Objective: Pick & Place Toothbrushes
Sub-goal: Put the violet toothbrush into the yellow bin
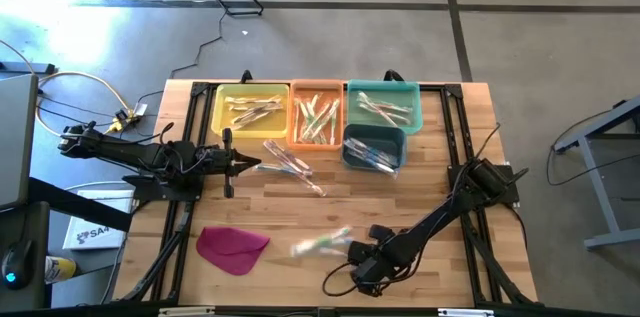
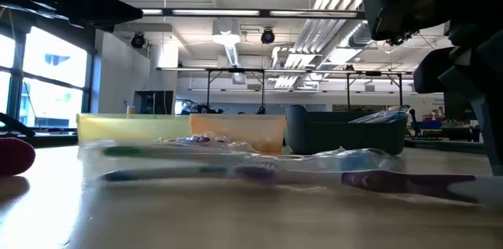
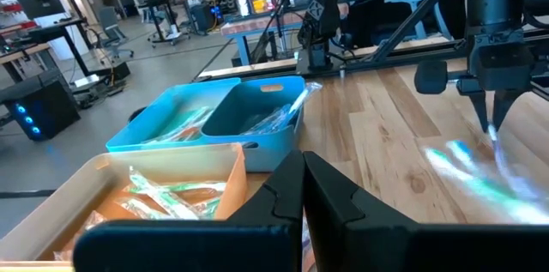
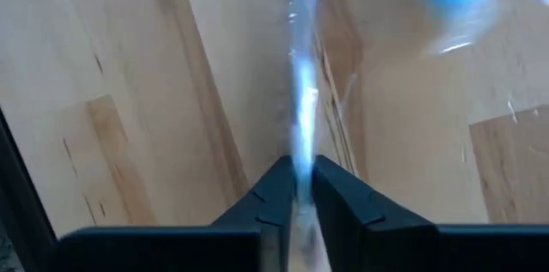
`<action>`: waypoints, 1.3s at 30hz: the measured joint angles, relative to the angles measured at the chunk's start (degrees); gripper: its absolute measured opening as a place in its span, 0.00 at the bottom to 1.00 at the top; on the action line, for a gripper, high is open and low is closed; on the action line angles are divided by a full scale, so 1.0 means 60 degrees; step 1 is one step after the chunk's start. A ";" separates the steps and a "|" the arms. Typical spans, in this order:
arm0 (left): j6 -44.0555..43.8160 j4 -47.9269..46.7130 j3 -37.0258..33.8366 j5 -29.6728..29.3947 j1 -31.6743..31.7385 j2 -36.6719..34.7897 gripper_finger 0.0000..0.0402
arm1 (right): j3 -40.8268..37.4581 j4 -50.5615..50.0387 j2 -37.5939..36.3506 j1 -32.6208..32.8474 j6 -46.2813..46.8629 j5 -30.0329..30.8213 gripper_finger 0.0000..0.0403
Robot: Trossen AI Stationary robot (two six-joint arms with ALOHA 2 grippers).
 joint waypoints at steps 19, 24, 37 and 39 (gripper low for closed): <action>0.0000 0.0047 0.0000 -0.0004 -0.0001 -0.0002 0.00 | -0.0026 0.0174 -0.0208 0.0004 -0.0044 -0.0733 0.03; 0.0004 0.0280 0.0000 -0.0156 0.0001 0.0000 0.00 | 0.0045 0.0138 -0.0302 -0.0062 -0.0044 -0.1016 0.03; -0.0287 0.0291 0.0000 -0.1836 -0.0003 -0.0003 0.00 | 0.0494 -0.0246 -0.0483 -0.0763 -0.1051 -0.0149 0.03; -0.0629 0.0238 0.0000 -0.1842 -0.0003 0.0000 0.00 | 0.0495 -0.0506 -0.0628 -0.1003 -0.1181 0.0068 0.03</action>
